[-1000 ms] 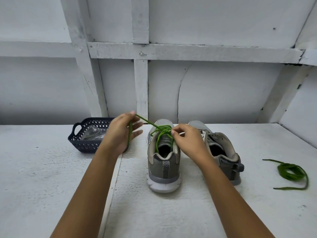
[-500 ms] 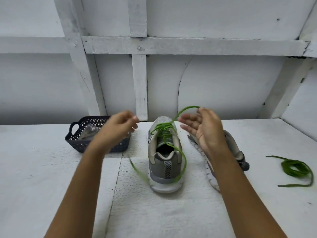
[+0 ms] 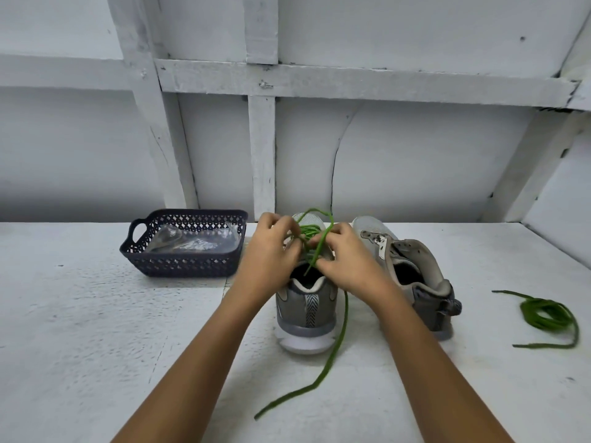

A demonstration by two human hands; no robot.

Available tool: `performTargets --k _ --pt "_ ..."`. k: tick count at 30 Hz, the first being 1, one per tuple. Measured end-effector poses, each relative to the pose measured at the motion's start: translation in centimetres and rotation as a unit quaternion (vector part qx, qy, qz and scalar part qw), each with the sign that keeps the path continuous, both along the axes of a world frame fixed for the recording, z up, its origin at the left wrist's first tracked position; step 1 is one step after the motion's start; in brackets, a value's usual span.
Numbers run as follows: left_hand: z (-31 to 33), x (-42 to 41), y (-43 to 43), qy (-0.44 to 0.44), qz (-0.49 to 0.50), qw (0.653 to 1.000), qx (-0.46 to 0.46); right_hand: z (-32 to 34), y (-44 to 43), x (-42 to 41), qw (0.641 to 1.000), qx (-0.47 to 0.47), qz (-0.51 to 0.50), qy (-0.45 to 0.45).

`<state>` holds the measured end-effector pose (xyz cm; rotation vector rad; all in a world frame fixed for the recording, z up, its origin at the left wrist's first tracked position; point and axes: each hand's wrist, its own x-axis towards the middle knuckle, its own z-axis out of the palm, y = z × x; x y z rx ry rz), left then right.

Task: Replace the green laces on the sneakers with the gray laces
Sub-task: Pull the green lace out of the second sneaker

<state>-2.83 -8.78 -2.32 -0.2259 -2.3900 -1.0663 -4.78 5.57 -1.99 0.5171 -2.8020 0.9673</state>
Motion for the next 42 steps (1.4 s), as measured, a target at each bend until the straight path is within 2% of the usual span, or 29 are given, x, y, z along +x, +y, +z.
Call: performTargets --k 2,4,7,9,12,14,16,18,19,20,21,22,23,24,26,27,28,30,31,33,36,38,42 --pt "0.3 0.2 0.5 0.024 0.01 0.998 0.055 -0.3 -0.2 -0.1 0.999 -0.038 -0.015 0.021" --pt "0.5 0.1 0.6 0.013 0.032 0.991 0.133 -0.5 -0.7 -0.1 0.993 -0.104 -0.045 0.023" --pt "1.2 -0.1 0.0 -0.022 0.037 0.938 0.345 -0.5 -1.2 -0.3 0.96 -0.252 -0.118 -0.023" --pt "1.8 -0.1 -0.6 -0.04 0.04 0.896 0.44 -0.1 -0.8 -0.6 0.916 -0.369 -0.14 -0.066" --pt "2.8 0.0 -1.9 -0.019 0.041 0.853 0.519 0.8 -0.2 -0.5 0.81 -0.557 -0.115 -0.14" --pt "3.4 -0.1 -3.1 0.0 0.045 0.816 0.576 1.5 0.3 -0.3 0.759 -0.624 -0.096 -0.159" --pt "3.8 -0.1 -4.5 0.016 0.07 0.795 0.602 2.2 0.7 -0.1 0.712 -0.678 -0.082 -0.161" --pt "4.0 0.1 -5.6 0.028 0.091 0.812 0.575 3.0 1.4 0.0 0.674 -0.722 -0.08 -0.137" --pt "4.1 0.3 -6.0 0.025 0.102 0.844 0.525 3.4 1.8 0.1 0.665 -0.734 -0.077 -0.116" --pt "4.1 0.4 -6.4 0.018 0.114 0.889 0.444 3.7 2.2 0.2 0.675 -0.728 -0.076 -0.091" --pt "4.1 0.6 -6.7 0.003 0.128 0.936 0.329 3.8 2.5 0.2 0.703 -0.704 -0.078 -0.067" --pt "4.2 0.7 -6.9 -0.022 0.143 0.97 0.194 3.7 2.8 0.0 0.749 -0.656 -0.089 -0.04" --pt "4.3 0.8 -7.1 -0.056 0.154 0.984 0.066 3.5 3.0 -0.1 0.805 -0.584 -0.106 -0.009" --pt "4.4 0.9 -7.0 -0.097 0.159 0.982 -0.034 3.2 3.2 -0.2 0.864 -0.486 -0.128 0.024" --pt "4.3 1.1 -6.5 -0.197 0.133 0.959 -0.155 2.7 3.3 -0.3 0.956 -0.246 -0.145 0.067" --pt "4.2 1.2 -6.0 -0.247 0.118 0.941 -0.2 2.5 3.1 -0.2 0.98 -0.123 -0.14 0.07" --pt "4.0 1.4 -5.4 -0.281 0.112 0.92 -0.249 2.2 2.9 -0.2 0.988 -0.03 -0.13 0.071" --pt "3.4 1.5 -4.4 -0.29 0.123 0.89 -0.33 1.9 2.2 0.0 0.99 0.03 -0.12 0.07" --pt "3.2 1.4 -3.9 -0.277 0.119 0.896 -0.327 1.9 1.9 0.2 0.99 0.026 -0.12 0.076" --pt "2.6 1.0 -2.9 -0.266 0.078 0.929 -0.246 1.7 1.5 0.2 0.991 -0.009 -0.116 0.071" --pt "1.7 0.6 -1.3 -0.283 0.013 0.949 -0.14 1.1 1.1 0.2 0.995 -0.031 -0.094 -0.013" --pt "1.1 0.5 -0.8 -0.273 0.015 0.956 -0.109 0.6 1.0 0.1 0.992 -0.084 -0.081 -0.054" --pt "0.8 0.5 -0.4 -0.229 0.06 0.965 -0.114 0.2 1.1 -0.2 0.978 -0.182 -0.088 -0.057"
